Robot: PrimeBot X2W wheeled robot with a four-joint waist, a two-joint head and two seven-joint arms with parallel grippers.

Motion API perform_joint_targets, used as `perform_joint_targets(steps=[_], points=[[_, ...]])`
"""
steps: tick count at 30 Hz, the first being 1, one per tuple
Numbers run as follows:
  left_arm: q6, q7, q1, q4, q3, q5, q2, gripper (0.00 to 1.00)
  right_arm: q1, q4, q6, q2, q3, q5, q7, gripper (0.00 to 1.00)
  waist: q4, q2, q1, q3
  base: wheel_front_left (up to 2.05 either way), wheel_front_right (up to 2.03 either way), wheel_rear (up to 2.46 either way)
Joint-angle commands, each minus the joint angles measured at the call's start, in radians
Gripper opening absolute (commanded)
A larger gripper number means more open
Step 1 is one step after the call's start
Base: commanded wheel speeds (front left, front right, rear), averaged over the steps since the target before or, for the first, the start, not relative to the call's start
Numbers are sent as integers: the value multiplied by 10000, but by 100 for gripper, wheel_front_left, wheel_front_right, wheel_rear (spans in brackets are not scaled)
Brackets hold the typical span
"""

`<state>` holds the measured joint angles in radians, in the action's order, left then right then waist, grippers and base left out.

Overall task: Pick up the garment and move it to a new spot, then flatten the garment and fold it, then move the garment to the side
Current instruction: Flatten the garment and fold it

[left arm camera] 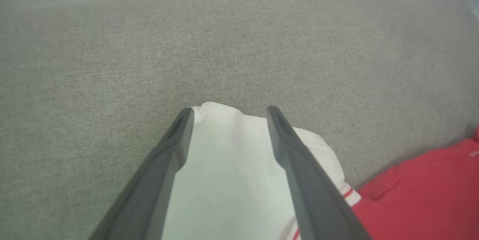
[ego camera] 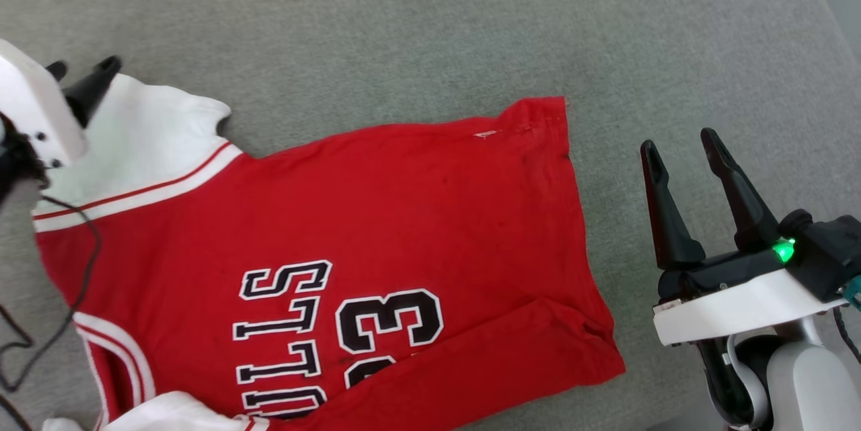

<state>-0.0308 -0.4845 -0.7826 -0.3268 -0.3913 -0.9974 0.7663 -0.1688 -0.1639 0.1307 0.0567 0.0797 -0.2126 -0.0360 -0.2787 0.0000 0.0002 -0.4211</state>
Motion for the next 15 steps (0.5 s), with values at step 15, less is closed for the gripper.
perform_joint_targets(steps=[15], points=[[-756, -3768, 13, -1839, -900, -665, 412, 97, -217, 454, -2, -77, 344, -632, -454, 100, -629, 0, -2, -870, 0, 0, 0]])
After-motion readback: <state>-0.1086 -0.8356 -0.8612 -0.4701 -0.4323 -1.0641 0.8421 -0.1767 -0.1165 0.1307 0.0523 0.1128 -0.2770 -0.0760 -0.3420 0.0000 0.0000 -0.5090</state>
